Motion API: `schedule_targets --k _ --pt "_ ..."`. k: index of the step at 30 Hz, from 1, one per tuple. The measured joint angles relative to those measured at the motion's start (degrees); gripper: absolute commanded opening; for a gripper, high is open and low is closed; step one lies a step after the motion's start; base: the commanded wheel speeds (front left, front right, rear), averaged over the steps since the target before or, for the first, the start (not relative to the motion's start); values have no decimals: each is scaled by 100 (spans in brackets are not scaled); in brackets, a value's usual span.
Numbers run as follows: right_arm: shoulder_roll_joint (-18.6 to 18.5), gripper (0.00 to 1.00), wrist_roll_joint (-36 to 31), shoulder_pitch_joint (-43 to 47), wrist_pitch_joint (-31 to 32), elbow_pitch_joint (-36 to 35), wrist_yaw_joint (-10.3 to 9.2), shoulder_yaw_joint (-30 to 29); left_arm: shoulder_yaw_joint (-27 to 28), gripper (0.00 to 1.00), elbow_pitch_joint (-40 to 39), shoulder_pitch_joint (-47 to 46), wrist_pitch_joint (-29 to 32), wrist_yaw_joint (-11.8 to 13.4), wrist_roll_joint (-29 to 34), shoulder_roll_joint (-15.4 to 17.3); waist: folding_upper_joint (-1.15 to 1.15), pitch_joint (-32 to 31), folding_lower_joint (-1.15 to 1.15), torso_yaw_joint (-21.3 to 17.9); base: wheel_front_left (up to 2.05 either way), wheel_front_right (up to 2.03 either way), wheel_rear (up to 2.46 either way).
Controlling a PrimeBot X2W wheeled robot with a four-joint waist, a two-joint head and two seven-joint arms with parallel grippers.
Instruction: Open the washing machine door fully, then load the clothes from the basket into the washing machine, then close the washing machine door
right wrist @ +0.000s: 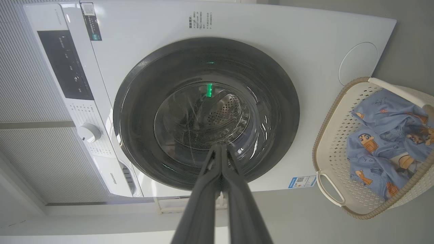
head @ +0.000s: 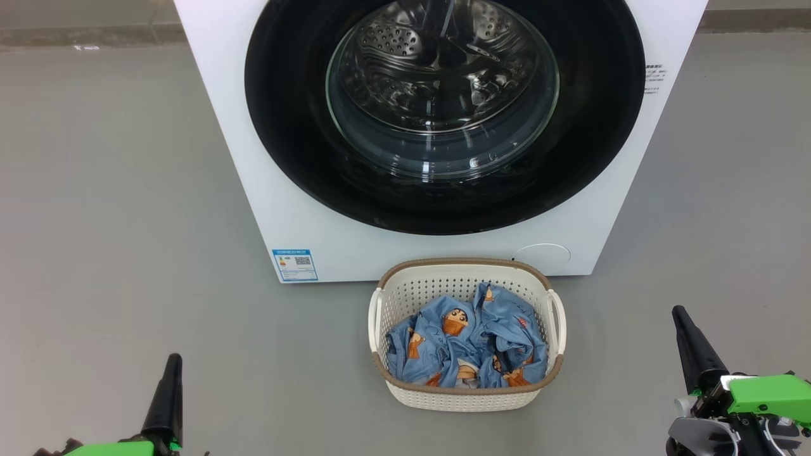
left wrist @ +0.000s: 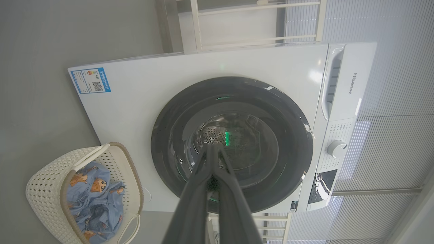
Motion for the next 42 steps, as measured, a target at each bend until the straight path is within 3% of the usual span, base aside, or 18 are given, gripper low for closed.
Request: schedule_targets --k 7,8,15,19,24,42 --pt "0 0 0 0 0 0 0 0 0 0 0 0 0 0 0 0 0 0 0 0 0 0 0" --pt "0 100 0 0 0 0 0 0 0 100 0 0 0 0 0 0 0 0 0 0 0 0 0" --pt "125 100 3 269 -2 337 -1 16 -45 100 274 268 -2 10 2 -120 0 7 0 1 0 0 0" --pt "125 100 4 270 -26 305 -1 29 -56 100 266 266 -59 10 13 -119 0 -2 12 3 0 0 0" --pt "125 100 10 268 -75 246 -1 49 -84 100 208 258 -124 9 64 -115 0 10 2 4 0 0 0" --pt "78 100 -112 82 -335 15 -1 224 -301 100 -14 136 -457 9 414 21 0 56 1 -4 0 0 0"
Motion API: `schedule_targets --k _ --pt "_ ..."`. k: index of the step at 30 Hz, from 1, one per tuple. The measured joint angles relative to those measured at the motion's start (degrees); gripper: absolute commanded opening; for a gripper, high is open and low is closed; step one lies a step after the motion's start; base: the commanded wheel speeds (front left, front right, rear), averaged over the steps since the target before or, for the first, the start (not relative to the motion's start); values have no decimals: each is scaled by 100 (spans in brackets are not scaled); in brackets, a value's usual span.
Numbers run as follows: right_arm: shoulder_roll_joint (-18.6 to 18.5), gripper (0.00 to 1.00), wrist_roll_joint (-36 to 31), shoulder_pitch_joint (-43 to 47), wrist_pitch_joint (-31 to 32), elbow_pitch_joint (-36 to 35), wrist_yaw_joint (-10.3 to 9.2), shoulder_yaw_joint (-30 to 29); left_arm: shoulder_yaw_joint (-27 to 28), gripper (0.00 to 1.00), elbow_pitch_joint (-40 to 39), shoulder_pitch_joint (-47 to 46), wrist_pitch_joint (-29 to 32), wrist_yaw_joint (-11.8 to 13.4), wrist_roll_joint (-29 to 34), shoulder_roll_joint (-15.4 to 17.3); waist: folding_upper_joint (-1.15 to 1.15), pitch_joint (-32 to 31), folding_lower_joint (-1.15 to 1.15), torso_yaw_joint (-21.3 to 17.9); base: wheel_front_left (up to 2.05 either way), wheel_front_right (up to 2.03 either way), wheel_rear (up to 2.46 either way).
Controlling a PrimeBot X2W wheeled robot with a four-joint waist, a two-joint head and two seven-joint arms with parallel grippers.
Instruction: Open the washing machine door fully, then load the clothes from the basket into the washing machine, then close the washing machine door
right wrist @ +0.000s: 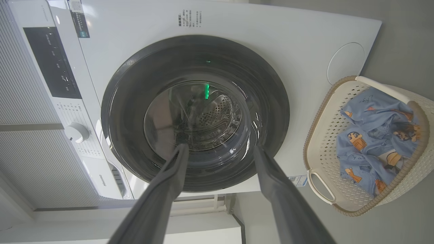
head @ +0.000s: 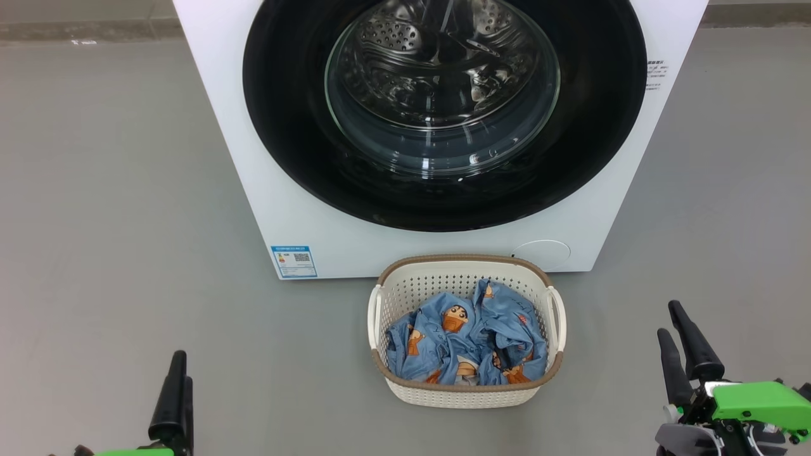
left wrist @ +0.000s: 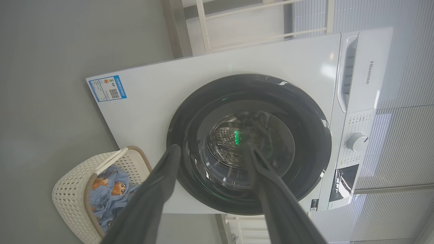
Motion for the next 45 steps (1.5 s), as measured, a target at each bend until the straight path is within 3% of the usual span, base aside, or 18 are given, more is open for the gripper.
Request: schedule_targets --k 23,45 --pt "-397 100 -781 -206 -495 -178 0 653 -194 100 -79 -151 -379 0 1161 137 0 24 0 -11 0 0 0" --pt "-558 100 -2585 -517 -838 -82 0 914 -361 100 -77 -343 -749 0 3072 227 0 39 0 -9 0 0 0"
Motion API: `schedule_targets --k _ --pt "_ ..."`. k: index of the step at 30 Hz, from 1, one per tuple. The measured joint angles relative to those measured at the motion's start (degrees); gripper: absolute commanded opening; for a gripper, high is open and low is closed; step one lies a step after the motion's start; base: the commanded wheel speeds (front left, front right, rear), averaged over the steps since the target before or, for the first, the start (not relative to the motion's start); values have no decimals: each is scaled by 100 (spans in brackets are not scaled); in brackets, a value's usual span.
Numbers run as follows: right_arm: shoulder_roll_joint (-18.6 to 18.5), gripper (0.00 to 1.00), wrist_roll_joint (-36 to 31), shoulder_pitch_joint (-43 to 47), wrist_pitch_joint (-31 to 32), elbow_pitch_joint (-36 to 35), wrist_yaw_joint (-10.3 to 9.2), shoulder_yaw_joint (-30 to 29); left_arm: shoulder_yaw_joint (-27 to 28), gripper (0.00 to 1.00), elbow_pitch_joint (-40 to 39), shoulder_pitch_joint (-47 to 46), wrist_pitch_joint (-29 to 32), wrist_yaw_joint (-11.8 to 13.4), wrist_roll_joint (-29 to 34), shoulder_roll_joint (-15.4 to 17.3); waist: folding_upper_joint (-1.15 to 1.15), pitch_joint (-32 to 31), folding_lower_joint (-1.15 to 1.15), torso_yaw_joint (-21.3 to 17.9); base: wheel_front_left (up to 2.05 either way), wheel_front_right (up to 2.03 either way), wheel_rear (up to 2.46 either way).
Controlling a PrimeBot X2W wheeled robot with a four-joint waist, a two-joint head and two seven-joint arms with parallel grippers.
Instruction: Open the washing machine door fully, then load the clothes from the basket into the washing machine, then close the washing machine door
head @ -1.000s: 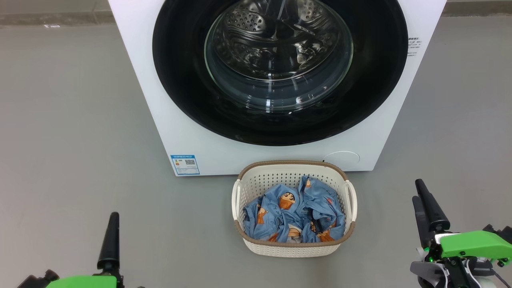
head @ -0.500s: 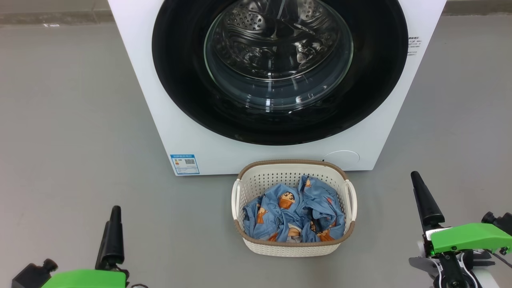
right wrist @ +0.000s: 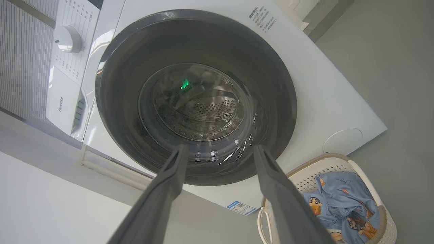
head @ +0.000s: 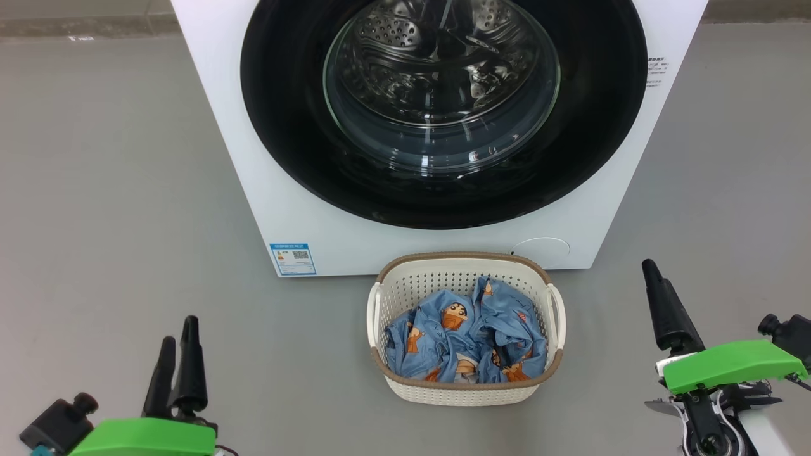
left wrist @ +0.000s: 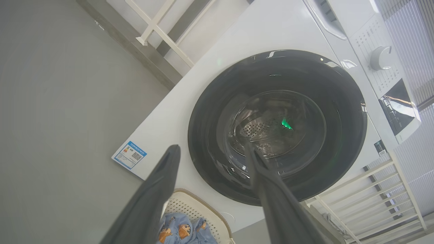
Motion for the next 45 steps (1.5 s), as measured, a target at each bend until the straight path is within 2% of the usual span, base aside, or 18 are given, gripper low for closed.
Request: schedule_targets --k 15,45 --pt "-158 100 -1265 -153 -270 247 1 288 -103 100 9 -17 -263 0 1147 4 0 -8 0 -4 0 0 0" --pt "-416 100 -3048 -604 -728 520 2 788 -290 100 138 -208 -753 102 2980 141 0 -27 0 12 0 0 0"
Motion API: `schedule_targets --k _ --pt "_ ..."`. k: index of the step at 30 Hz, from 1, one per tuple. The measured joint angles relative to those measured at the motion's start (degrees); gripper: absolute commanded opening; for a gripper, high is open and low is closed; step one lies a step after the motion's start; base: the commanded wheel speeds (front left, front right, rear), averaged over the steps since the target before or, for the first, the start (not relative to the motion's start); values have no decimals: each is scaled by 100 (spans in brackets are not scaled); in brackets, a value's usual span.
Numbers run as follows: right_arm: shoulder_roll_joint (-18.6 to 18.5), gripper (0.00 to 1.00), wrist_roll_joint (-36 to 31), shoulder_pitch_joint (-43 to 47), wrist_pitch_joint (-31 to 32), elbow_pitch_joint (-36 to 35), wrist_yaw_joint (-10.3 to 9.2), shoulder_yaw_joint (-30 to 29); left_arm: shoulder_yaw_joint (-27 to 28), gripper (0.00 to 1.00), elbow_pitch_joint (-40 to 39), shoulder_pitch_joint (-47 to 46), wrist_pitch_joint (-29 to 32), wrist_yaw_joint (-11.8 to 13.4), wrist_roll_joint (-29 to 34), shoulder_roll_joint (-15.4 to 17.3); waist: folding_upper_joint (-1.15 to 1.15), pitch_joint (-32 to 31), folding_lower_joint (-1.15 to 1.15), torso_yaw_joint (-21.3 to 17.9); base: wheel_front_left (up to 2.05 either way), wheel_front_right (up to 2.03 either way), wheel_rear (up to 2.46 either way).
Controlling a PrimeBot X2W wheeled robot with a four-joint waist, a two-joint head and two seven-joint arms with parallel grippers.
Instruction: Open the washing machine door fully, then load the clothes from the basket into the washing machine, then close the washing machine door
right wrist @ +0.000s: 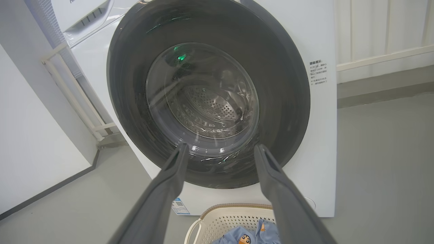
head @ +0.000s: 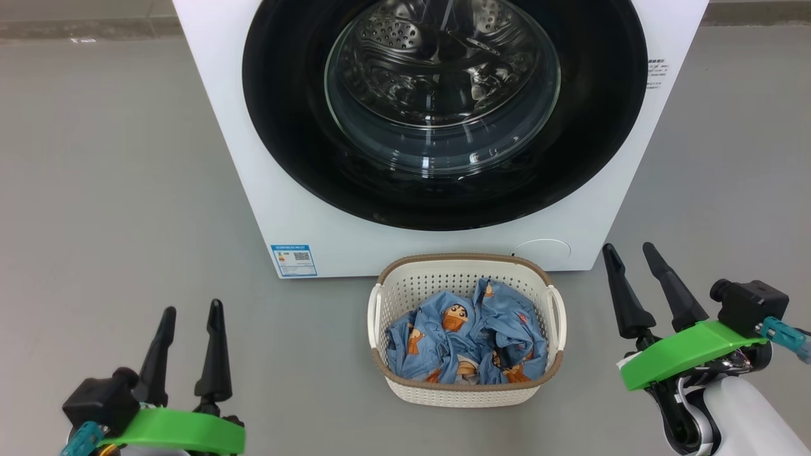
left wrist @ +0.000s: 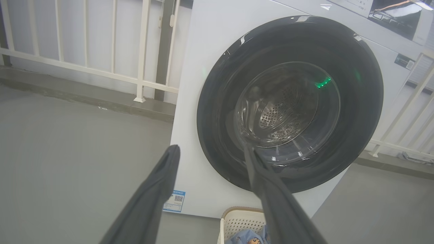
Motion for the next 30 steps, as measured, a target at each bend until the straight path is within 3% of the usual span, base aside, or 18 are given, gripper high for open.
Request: schedule_targets --k 9,30 --pt "-80 100 -432 -80 -151 19 1 138 -30 100 0 -48 -132 4 521 32 0 4 0 6 0 0 0" --pt "-85 100 -503 -112 -152 45 1 54 11 100 88 -64 -135 7 541 34 0 40 0 -7 0 0 0"
